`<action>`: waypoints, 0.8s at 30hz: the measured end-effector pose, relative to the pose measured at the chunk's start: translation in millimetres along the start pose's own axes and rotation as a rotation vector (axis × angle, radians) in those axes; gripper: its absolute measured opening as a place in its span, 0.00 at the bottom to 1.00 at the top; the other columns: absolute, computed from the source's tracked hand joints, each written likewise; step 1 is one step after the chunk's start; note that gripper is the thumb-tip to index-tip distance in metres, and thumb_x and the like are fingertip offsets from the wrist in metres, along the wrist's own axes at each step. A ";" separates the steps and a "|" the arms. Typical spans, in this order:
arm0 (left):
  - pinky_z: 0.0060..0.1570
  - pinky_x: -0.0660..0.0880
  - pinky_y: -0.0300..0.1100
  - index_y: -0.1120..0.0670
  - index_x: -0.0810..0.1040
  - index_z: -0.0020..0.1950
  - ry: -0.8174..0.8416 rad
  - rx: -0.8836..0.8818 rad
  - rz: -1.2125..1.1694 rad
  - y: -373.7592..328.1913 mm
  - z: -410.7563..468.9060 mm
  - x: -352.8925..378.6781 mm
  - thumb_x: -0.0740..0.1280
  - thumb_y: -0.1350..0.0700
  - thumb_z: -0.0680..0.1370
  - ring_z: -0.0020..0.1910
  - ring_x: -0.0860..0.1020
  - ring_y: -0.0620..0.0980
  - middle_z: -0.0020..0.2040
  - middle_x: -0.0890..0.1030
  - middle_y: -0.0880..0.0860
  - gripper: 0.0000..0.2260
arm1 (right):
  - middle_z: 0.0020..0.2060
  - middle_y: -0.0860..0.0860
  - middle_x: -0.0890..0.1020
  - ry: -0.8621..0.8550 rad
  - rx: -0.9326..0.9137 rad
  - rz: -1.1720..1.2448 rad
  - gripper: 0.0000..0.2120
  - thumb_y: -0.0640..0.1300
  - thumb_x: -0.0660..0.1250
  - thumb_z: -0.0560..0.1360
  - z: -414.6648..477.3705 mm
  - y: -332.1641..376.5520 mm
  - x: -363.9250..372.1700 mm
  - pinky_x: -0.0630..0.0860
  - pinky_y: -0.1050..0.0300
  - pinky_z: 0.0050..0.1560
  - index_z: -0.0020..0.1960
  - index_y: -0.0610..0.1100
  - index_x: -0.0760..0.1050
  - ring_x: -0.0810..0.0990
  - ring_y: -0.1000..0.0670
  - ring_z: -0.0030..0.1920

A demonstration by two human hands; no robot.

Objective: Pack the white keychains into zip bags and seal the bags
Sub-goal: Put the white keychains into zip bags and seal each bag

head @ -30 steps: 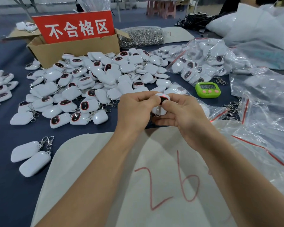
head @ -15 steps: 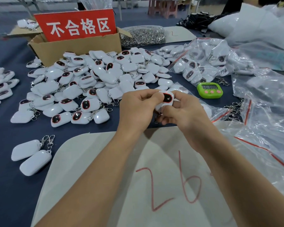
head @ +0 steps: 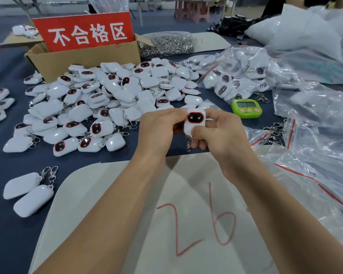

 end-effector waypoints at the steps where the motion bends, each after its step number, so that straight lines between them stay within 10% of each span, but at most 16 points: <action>1: 0.42 0.81 0.44 0.66 0.84 0.39 -0.019 -0.005 0.007 1.1 0.4 -2.0 0.70 0.64 0.77 0.38 0.81 0.54 0.39 0.82 0.62 0.08 | 0.28 0.45 0.82 -0.015 -0.006 -0.024 0.08 0.36 0.69 0.69 -0.2 -0.1 -0.8 0.70 0.65 0.29 0.44 0.46 0.83 0.76 0.53 0.27; 4: 0.42 0.79 0.40 0.70 0.83 0.44 -0.072 -0.046 0.021 5.8 1.4 -7.6 0.69 0.64 0.77 0.40 0.81 0.51 0.41 0.83 0.60 0.08 | 0.28 0.50 0.83 -0.121 -0.038 -0.033 0.06 0.36 0.72 0.72 1.2 2.8 -12.2 0.72 0.63 0.30 0.45 0.45 0.82 0.78 0.54 0.27; 9: 0.48 0.77 0.31 0.46 0.87 0.51 -0.123 0.182 0.243 -10.7 -5.3 -9.6 0.74 0.61 0.74 0.43 0.84 0.37 0.43 0.87 0.42 0.11 | 0.30 0.58 0.82 -0.366 -0.393 -0.333 0.08 0.33 0.74 0.73 -12.1 41.6 -31.3 0.73 0.74 0.36 0.44 0.46 0.83 0.80 0.62 0.31; 13: 0.43 0.80 0.39 0.41 0.88 0.50 -0.072 0.326 0.412 -19.2 -11.8 1.2 0.76 0.59 0.71 0.40 0.83 0.47 0.42 0.87 0.39 0.14 | 0.30 0.61 0.79 -0.395 -0.483 -0.442 0.11 0.34 0.75 0.71 -20.5 50.7 -30.7 0.69 0.76 0.37 0.44 0.49 0.84 0.78 0.60 0.35; 20: 0.50 0.81 0.42 0.49 0.88 0.52 -0.027 0.225 0.257 -11.9 -9.9 3.0 0.77 0.61 0.74 0.43 0.86 0.46 0.42 0.88 0.46 0.10 | 0.30 0.61 0.81 -0.378 -0.476 -0.430 0.13 0.36 0.72 0.74 -16.9 51.6 -31.7 0.71 0.73 0.38 0.52 0.52 0.86 0.80 0.59 0.35; 24: 0.33 0.74 0.33 0.53 0.88 0.53 -0.025 0.040 0.026 2.2 -7.4 0.0 0.74 0.60 0.77 0.29 0.77 0.44 0.37 0.85 0.49 0.07 | 0.43 0.62 0.81 -0.268 -0.536 -0.507 0.22 0.33 0.68 0.71 -17.3 54.8 -19.5 0.70 0.74 0.45 0.61 0.49 0.84 0.78 0.59 0.40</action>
Point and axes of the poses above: each hand's wrist, its own z-axis towards the middle knuckle, its own x-axis out of the palm, y = z × x, the point moved 9 cm from there along z, towards the middle knuckle
